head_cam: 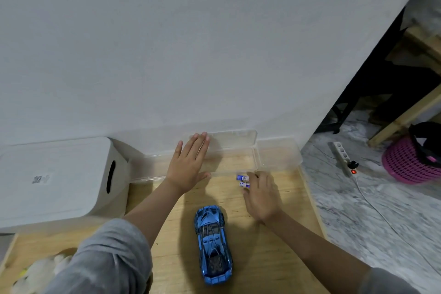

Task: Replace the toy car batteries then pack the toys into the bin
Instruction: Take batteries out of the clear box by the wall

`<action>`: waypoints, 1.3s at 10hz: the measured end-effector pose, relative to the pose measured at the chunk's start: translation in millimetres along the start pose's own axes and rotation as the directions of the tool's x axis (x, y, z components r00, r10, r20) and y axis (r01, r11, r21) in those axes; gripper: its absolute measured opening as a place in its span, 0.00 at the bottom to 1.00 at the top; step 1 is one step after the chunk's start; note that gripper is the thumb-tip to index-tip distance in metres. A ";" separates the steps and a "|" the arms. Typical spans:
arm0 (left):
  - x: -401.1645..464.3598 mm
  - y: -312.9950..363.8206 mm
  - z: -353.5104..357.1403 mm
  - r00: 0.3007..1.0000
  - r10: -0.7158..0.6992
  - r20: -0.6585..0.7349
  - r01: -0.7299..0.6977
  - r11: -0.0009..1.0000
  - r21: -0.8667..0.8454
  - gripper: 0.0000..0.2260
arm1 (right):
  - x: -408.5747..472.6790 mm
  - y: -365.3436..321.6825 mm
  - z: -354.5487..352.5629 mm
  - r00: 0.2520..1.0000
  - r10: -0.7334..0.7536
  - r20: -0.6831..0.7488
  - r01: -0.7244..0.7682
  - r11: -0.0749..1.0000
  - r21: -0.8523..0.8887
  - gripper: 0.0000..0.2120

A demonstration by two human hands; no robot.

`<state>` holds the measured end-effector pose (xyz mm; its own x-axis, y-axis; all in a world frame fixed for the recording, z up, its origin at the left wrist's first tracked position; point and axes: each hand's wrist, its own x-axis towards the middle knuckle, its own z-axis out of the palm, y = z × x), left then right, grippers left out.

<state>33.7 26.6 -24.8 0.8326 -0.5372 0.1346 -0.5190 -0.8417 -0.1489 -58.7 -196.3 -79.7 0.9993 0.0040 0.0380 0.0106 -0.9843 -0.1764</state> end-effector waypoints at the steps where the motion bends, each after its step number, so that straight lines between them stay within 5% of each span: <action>1: 0.0 -0.3 0.4 1.000 0.002 0.003 -0.002 1.000 0.002 0.52 | -4.8 -4.4 7.4 0.997 -0.073 -0.019 0.073 0.997 -0.007 0.20; 3: 0.5 -1.2 1.1 1.000 0.009 -0.010 -0.009 1.000 -0.003 0.51 | -0.5 -8.0 16.9 0.995 -0.099 -0.019 0.101 0.987 0.124 0.24; 6: 0.1 -1.4 2.2 1.000 0.016 -0.023 -0.015 1.000 0.004 0.51 | -1.0 -5.8 20.0 0.990 0.092 -0.104 -0.055 0.949 0.309 0.23; 8: 0.6 -1.2 1.5 0.998 0.023 -0.050 -0.023 1.000 0.004 0.51 | 2.1 2.5 13.5 0.977 0.117 -0.178 -0.083 0.978 0.190 0.35; 11: -1.6 1.8 5.5 0.986 0.062 -0.154 -0.059 0.998 0.028 0.49 | 67.3 7.1 -49.7 0.841 -0.189 -0.507 0.288 0.950 0.123 0.16; 13: 2.3 8.1 6.8 0.978 0.125 -0.165 -0.137 0.989 -0.057 0.41 | 83.5 9.4 -59.2 0.847 -0.384 -0.368 0.423 0.906 0.029 0.18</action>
<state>32.7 19.0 -32.4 0.7174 -0.6401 0.2749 -0.6380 -0.7622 -0.1098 22.6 -215.7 -20.0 0.8285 0.3163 0.4621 0.4336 -0.8845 -0.1720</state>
